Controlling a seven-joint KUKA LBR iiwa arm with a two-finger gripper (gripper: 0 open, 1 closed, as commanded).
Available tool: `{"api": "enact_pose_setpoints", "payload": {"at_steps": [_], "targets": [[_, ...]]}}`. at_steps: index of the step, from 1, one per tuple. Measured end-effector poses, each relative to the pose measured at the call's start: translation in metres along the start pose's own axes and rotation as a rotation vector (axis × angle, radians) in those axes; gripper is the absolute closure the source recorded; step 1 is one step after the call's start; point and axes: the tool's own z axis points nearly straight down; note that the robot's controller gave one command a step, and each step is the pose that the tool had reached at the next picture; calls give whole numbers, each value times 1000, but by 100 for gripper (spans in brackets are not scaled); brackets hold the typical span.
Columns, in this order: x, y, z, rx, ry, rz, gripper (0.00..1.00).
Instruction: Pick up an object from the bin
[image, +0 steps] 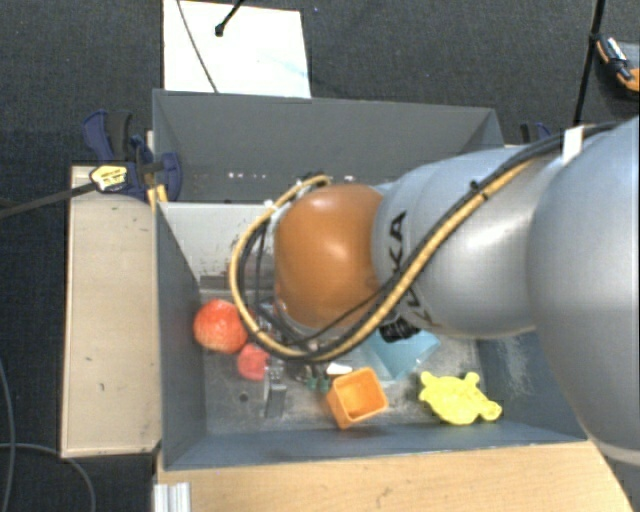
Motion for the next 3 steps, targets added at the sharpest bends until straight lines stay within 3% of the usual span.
{"api": "enact_pose_setpoints", "payload": {"at_steps": [1, 2, 3], "targets": [[-2, -1, -5, -2, -8, 5, 0], [-43, -46, 12, -3, -11, -58, 0], [-42, -54, 51, 0, -10, -50, 0]]}}
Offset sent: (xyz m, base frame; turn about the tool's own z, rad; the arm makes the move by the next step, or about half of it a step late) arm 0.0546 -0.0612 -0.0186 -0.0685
